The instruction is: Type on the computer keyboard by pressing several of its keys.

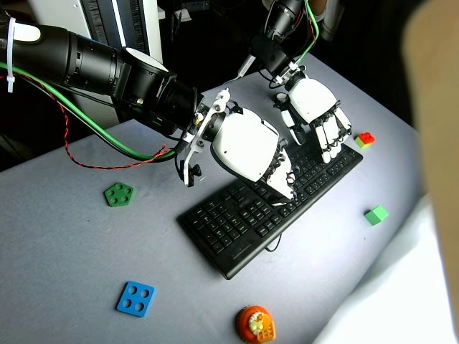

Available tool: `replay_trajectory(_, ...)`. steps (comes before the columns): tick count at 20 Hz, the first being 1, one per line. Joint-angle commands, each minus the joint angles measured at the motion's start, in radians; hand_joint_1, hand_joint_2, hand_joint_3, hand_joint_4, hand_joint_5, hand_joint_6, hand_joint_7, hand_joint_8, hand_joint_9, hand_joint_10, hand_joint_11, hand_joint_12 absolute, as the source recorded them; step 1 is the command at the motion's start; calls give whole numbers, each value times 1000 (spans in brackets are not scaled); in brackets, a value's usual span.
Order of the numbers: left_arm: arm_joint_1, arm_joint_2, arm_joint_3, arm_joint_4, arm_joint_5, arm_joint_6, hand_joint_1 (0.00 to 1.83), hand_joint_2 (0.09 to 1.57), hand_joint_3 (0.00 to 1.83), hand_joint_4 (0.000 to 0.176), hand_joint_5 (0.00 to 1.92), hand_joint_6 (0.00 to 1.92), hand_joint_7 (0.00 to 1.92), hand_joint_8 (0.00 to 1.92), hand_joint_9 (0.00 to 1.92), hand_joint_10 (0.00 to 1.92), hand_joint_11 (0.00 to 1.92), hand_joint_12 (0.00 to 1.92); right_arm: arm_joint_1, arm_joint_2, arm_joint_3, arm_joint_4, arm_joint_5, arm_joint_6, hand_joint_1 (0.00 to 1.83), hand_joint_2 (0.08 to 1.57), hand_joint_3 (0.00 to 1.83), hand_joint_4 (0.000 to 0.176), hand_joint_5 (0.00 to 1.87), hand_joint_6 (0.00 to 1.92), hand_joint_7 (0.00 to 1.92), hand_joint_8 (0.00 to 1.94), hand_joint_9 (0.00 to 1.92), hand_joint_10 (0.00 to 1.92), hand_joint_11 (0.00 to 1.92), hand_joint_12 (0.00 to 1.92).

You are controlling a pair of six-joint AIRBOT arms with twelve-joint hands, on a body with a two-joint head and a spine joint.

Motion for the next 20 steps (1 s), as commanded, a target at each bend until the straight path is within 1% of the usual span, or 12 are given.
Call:
replay_trajectory(1, -11, 5, 4, 58, -98, 4, 1147, 1189, 0, 0, 523, 4, 522, 4, 534, 6, 83, 1157, 13, 5, -7, -61, -56, 3, 0, 1224, 6, 0, 653, 14, 772, 8, 580, 606, 159, 1630)
replay_trajectory(5, -15, 11, 4, 58, -96, -1, 1066, 1202, 1, 0, 487, 0, 502, 4, 515, 4, 59, 1166, 13, 5, -7, -61, -59, 3, 0, 1229, 7, 0, 662, 18, 770, 6, 581, 609, 163, 1630)
replay_trajectory(6, -16, 12, 4, 58, -95, -4, 1091, 1225, 9, 0, 496, 3, 503, 3, 522, 7, 78, 1175, 13, 5, -7, -61, -59, 3, 0, 1231, 8, 0, 664, 19, 770, 6, 576, 608, 161, 1629)
replay_trajectory(8, -16, 14, 2, 58, -90, -10, 1250, 1183, 0, 0, 543, 13, 535, 6, 556, 14, 125, 1164, 12, 5, -7, -61, -59, 3, 0, 1232, 8, 0, 659, 17, 774, 7, 575, 609, 161, 1628)
replay_trajectory(9, -18, 15, 2, 58, -89, -11, 1376, 1194, 0, 0, 537, 7, 535, 3, 547, 7, 109, 1154, 12, 5, -7, -61, -59, 3, 0, 1234, 8, 0, 666, 20, 782, 10, 586, 614, 176, 1627)
replay_trajectory(10, -19, 16, 2, 58, -87, -11, 1420, 1156, 0, 0, 531, 3, 525, 0, 532, 1, 79, 1171, 12, 5, -7, -61, -59, 3, 0, 1239, 10, 0, 666, 20, 780, 9, 583, 612, 173, 1624)
replay_trajectory(13, -30, 23, 2, 49, -69, -12, 1517, 1153, 0, 0, 509, 0, 500, 0, 529, 1, 57, 1174, 12, 5, -8, -61, -59, 3, 0, 1243, 10, 0, 660, 17, 772, 4, 580, 608, 169, 1614)
replay_trajectory(14, -32, 26, 2, 45, -65, -12, 1458, 1128, 0, 0, 509, 1, 523, 9, 552, 10, 66, 1178, 12, 5, -8, -61, -59, 3, 0, 1246, 11, 0, 662, 18, 773, 5, 579, 607, 167, 1612)
replay_trajectory(15, -34, 27, 3, 42, -64, -12, 1375, 1151, 0, 0, 493, 0, 509, 3, 531, 3, 50, 1174, 12, 6, -8, -61, -59, 3, 0, 1246, 10, 0, 654, 14, 765, 1, 569, 602, 157, 1608)
replay_trajectory(16, -34, 27, 3, 42, -64, -14, 1245, 1154, 0, 0, 478, 0, 490, 1, 517, 0, 39, 1176, 12, 6, -9, -61, -59, 3, 0, 1245, 9, 0, 662, 18, 774, 5, 578, 605, 166, 1611)
replay_trajectory(17, -35, 27, 4, 41, -64, -17, 1033, 1215, 16, 0, 439, 1, 454, 0, 475, 1, 7, 1197, 12, 6, -9, -61, -60, 3, 0, 1243, 8, 0, 667, 20, 778, 6, 582, 606, 169, 1613)
replay_trajectory(20, -40, 27, 4, 33, -55, -24, 787, 1211, 8, 0, 431, 5, 470, 13, 483, 9, 4, 1209, 12, 8, -10, -61, -62, 3, 0, 1243, 6, 0, 666, 20, 779, 5, 585, 609, 174, 1622)
